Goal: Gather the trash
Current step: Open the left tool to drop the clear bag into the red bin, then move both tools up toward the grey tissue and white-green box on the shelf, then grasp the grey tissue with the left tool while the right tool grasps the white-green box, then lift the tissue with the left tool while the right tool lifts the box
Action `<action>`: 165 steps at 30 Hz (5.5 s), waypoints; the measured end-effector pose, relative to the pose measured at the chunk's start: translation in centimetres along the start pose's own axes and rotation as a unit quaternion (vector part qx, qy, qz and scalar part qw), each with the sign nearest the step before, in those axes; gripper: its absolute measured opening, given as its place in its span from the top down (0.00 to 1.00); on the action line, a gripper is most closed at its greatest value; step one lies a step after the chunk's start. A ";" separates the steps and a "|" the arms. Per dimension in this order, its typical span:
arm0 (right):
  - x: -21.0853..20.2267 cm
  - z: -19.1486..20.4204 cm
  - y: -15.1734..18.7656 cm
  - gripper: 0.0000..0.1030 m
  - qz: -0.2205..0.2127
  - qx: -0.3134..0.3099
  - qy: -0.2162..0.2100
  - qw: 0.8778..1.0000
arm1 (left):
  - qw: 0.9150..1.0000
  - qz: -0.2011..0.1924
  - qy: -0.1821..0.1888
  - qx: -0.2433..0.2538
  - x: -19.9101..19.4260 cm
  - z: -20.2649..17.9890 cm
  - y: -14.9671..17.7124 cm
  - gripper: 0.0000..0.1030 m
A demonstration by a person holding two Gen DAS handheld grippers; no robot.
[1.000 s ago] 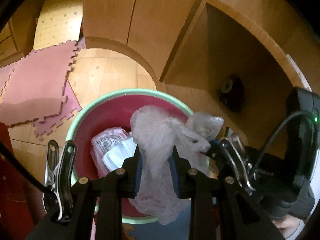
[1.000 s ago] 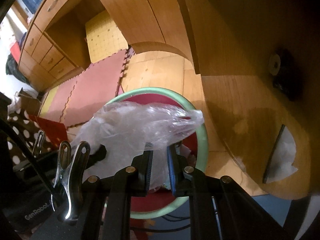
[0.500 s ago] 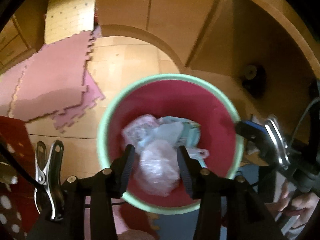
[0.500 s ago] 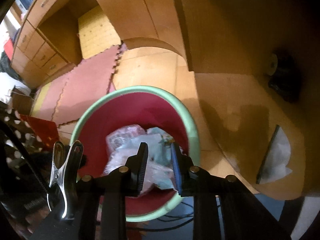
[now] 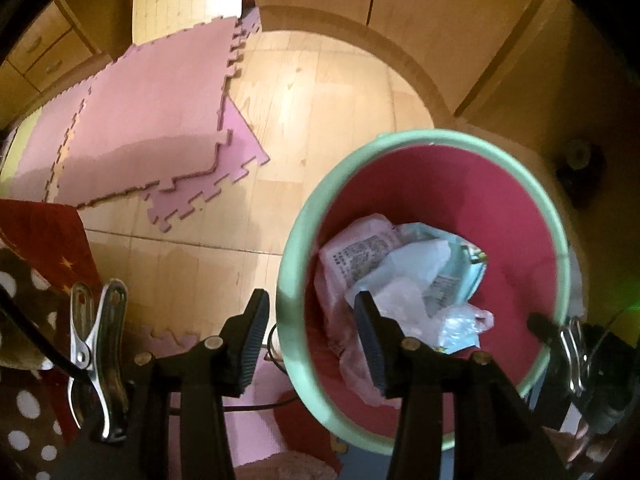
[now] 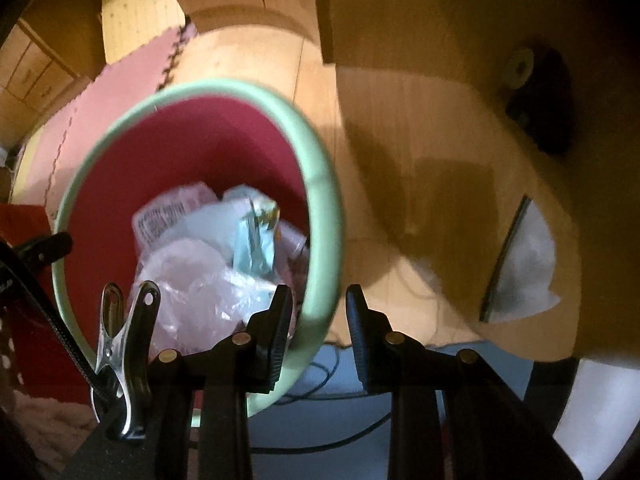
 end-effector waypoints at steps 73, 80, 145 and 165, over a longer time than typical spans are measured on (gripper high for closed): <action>-15.0 -4.8 6.2 0.52 -0.198 0.048 -0.022 0.979 | 0.981 -0.145 0.127 0.017 -11.5 -7.6 0.9 0.48; -20.6 -8.3 8.7 0.52 -0.232 0.054 -0.011 0.971 | 0.979 -0.128 0.147 0.058 -11.6 -12.8 4.2 0.48; -28.5 -27.6 -7.9 0.37 -0.272 0.037 0.185 0.943 | 0.972 -0.001 0.208 0.110 10.8 -40.7 8.4 0.85; -29.6 -26.6 -4.5 0.37 -0.287 0.095 0.178 0.936 | 0.968 -0.038 0.244 0.045 4.8 -30.1 5.4 0.85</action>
Point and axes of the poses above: each gripper's, at about its wrist camera, not at the fingertips, and x roughly the way its jaws point, z to its left, y to its underside, the point moved 6 cm from there along x, roughly the way its jaws point, and after that the axes turned 8 degrees about -z, right-handed, at the moved point
